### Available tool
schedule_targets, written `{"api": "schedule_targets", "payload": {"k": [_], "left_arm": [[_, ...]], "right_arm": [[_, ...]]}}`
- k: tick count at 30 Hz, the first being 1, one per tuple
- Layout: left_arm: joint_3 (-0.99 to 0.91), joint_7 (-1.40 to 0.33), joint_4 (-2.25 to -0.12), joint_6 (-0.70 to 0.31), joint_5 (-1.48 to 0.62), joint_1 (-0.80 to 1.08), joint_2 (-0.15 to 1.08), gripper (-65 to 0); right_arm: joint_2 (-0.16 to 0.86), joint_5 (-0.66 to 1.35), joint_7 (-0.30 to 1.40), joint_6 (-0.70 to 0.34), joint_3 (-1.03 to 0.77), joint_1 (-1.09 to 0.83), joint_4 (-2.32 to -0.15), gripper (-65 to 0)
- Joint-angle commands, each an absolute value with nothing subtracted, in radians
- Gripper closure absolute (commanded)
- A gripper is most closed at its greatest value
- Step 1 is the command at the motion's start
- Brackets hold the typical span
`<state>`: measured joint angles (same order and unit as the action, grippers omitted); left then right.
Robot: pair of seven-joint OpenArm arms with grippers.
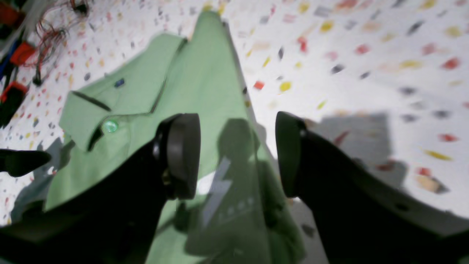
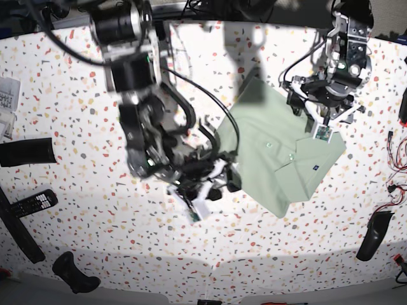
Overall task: Fold the T-shirt properly
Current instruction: 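Press and smooth the folded shirt with both grippers, then adjust the shirt edges with both grippers, then release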
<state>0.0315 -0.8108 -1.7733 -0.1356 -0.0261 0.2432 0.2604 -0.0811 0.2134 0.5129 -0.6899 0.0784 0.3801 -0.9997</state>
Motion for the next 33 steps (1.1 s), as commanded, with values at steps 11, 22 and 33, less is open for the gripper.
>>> {"api": "schedule_targets", "payload": {"k": [11,22,33], "left_arm": [[0.027,-0.731,-1.789,-0.105,0.09,0.22,0.266,-39.3],[0.027,-0.727,-1.759,-0.105,0.131,0.191,0.267,-39.3],[0.027,-0.679,-1.759,-0.109,0.13,0.191,0.267,-39.3]], "right_arm": [[-0.083,0.27,0.618,-0.698,0.14,0.362,-1.066,-31.4],[-0.06,0.262,0.601,-0.698,0.16,0.209,-1.104,-31.4],[0.04,0.348,0.653,-0.698,0.191,-0.009,-1.372,-31.4]]}}
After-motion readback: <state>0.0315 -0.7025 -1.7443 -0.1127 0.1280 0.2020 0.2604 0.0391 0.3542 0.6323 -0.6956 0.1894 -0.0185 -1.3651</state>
